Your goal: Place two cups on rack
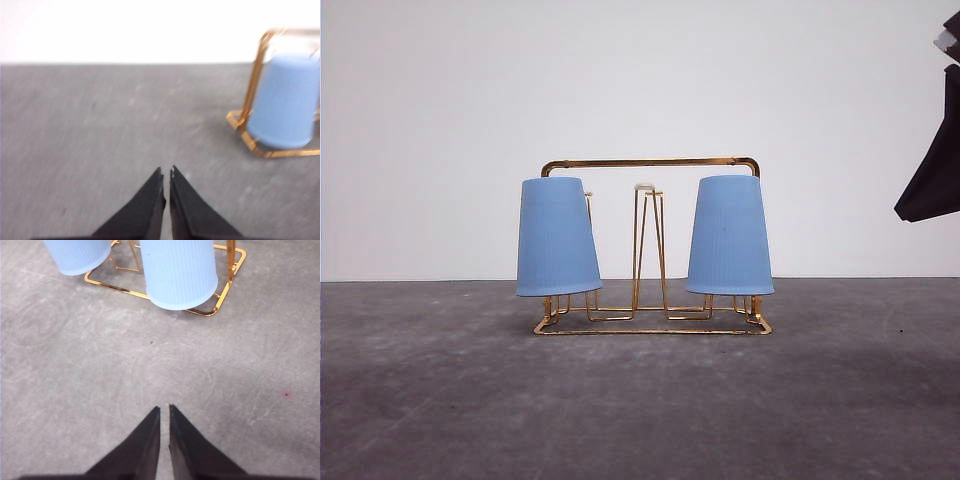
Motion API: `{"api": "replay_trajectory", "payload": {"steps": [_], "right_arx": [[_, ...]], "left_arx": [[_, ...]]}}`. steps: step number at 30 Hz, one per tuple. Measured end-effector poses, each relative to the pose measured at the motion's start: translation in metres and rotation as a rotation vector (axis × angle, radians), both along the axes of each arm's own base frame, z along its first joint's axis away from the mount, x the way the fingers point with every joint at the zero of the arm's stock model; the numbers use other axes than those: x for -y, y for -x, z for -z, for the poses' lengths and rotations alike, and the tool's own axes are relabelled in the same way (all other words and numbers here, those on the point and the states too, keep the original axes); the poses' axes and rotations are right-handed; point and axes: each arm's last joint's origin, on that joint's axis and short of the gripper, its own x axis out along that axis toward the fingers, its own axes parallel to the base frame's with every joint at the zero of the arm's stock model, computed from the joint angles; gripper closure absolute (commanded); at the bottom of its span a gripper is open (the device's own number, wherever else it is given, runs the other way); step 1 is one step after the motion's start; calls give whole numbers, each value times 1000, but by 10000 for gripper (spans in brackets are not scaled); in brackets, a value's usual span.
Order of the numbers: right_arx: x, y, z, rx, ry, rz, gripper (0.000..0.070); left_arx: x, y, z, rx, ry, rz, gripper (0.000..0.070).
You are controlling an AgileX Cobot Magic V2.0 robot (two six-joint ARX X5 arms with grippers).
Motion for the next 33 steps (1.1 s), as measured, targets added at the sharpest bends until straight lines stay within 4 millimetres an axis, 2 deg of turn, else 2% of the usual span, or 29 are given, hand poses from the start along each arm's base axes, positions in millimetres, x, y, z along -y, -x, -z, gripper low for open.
{"api": "replay_trajectory", "payload": {"steps": [2,7,28,33], "right_arx": [[0,0,0,0,0,0,671],[0,0,0,0,0,0,671],[0,0,0,5,2,4,671],[12,11,-12,163,39,53,671]], "left_arx": [[-1,0,8,-1,-4,-18,700],[-3,2,12,-18,-14,-57,700],[-3,2,12,-19,-15,-68,700],[-3,2,12,-19,-16,-68,700]]}}
